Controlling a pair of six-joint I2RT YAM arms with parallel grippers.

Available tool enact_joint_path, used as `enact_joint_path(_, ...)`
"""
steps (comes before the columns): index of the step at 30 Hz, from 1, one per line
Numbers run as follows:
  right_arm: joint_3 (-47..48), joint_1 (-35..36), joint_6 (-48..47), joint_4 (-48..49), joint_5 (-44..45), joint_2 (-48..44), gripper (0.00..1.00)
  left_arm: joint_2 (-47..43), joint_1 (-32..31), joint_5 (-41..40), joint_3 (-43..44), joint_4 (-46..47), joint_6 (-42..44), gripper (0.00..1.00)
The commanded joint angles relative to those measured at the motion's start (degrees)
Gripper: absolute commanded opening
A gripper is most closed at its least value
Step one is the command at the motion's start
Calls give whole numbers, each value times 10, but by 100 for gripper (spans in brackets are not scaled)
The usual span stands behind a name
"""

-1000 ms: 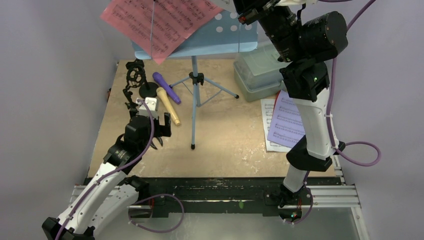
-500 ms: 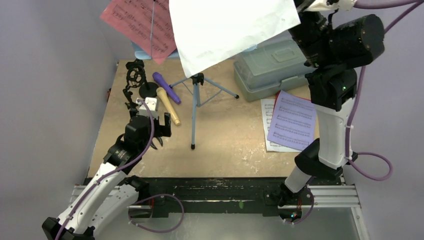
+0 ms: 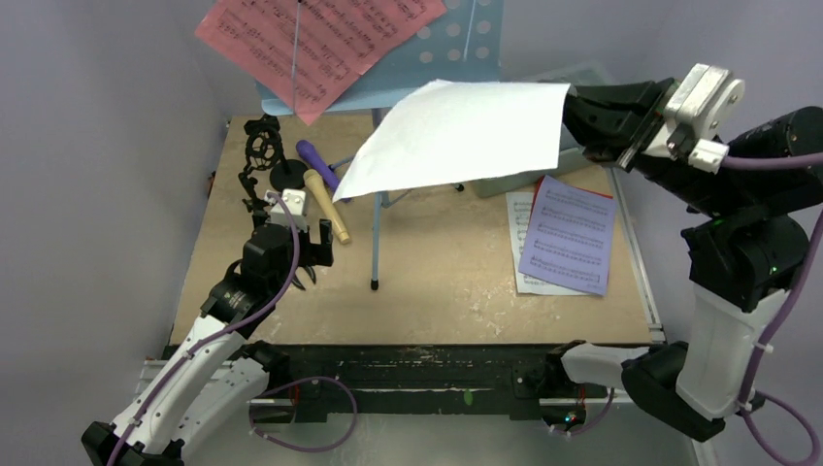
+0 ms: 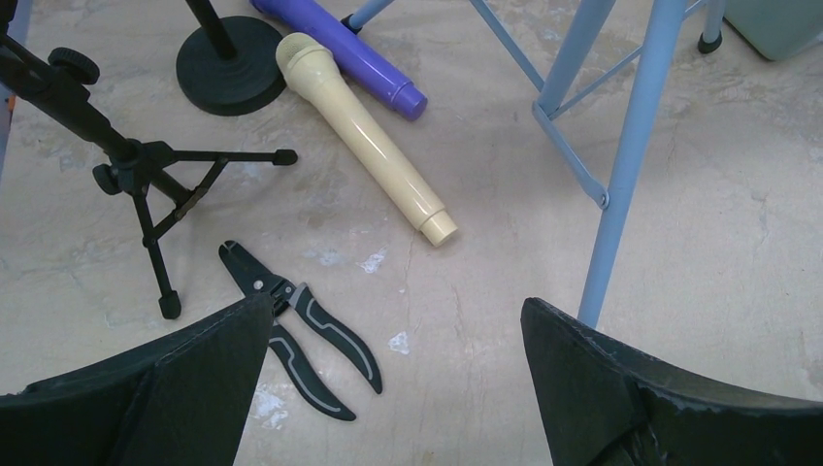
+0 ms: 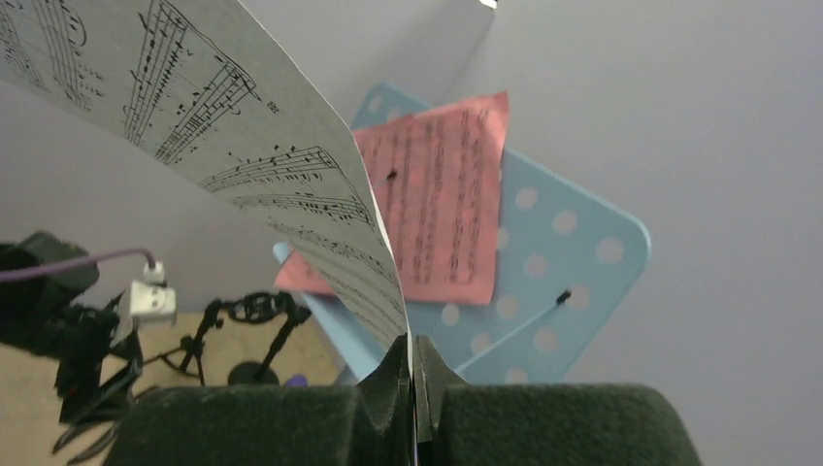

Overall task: Pack up the instrument practice props
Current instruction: Pick up the sheet music from the music stand, then place the sheet music at the center of the board.

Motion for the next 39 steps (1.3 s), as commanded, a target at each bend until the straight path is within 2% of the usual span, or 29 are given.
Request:
enact_joint_path(1,-106,-38,-65,-70,-38,-57,0,-2,5,10,5,16,7,100)
enact_joint_path(6,-235,-94,-80,-90,-93,-130,0,-5,5,14,3,19,7,100)
enact_joint_path(13,-373,-146,-92,-101,-125,-207,0,1,5,18,4,17,7,100)
enact_joint_path(25,-607,-228,-75,-72,-125,-307,0,8,5,24,3,18,7,100)
enact_joint_path(31,-685,-262,-59,-50,-117,-322,0,12,5,26,3,18,6,100)
enact_joint_path(39,-724,-292,-55,-50,-92,-318,0,15,5,29,3,19,6,100)
